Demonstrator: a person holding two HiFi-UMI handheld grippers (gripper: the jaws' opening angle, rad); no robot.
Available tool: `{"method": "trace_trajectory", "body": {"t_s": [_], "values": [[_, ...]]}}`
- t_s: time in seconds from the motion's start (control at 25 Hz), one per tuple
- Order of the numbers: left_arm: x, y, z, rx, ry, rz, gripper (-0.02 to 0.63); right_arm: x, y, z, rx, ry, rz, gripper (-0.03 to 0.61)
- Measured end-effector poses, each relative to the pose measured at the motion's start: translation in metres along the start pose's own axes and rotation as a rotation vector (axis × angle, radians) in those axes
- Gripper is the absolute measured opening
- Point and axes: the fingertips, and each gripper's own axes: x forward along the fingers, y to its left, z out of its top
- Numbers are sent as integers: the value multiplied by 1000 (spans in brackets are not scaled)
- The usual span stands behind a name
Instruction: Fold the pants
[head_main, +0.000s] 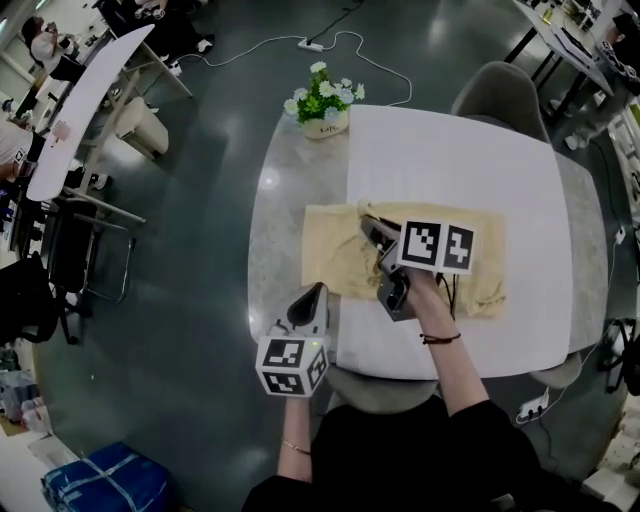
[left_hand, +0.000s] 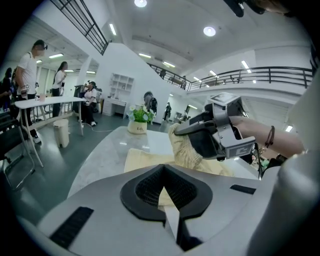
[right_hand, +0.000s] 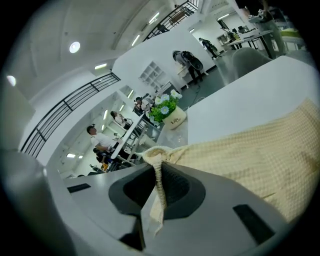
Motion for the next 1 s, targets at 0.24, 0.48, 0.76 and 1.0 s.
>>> {"method": "trace_trajectory", "body": {"t_s": [0.24,0.48,0.76,1.0], "values": [[5,8,-12,-30,16,-7,8,34,-6,-20,-60,66,-80,40],[5,20,-25,-56,34,4,8,60,-18,-37,-96,130,-159,41],[6,25,-34,-84,45,5,8,79,-28,-51,-148,173,-211,41],[6,29,-35,-95,45,6,8,91,-24,-61,-174,214,-182,90]]}}
